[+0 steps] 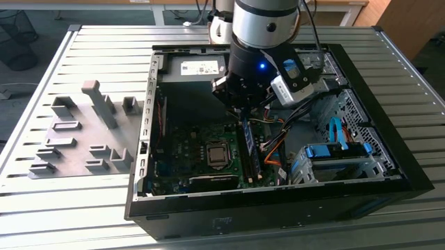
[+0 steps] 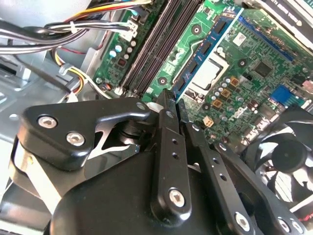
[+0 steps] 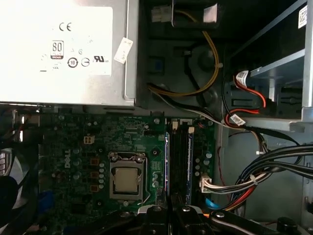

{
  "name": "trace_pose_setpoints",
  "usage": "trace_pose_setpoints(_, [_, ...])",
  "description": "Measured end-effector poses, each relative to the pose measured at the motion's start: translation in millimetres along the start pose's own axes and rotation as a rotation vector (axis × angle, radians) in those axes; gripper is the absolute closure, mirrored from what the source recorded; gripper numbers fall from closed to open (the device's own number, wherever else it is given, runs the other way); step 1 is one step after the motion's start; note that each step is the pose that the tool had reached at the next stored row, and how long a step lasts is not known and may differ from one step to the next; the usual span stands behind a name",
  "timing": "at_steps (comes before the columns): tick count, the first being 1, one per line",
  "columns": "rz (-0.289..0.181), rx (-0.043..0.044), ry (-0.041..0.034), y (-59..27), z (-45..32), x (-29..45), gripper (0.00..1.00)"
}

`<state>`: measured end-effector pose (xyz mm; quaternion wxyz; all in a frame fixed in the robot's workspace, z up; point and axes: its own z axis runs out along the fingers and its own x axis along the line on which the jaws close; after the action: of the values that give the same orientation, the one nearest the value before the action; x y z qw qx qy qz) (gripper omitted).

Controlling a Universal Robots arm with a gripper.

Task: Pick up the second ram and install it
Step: 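Insert the second ram into the second slot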

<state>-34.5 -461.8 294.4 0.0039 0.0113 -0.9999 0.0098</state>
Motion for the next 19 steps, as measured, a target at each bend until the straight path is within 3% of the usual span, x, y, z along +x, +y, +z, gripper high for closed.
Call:
trace_pose_setpoints(11, [0.013, -0.0003, 0.0002, -6.5, 19.9, -0.4, 0.86])
trace_pose_setpoints(19, [0.013, -0.0001, 0.0003, -6.5, 20.5, -0.4, 0.86])
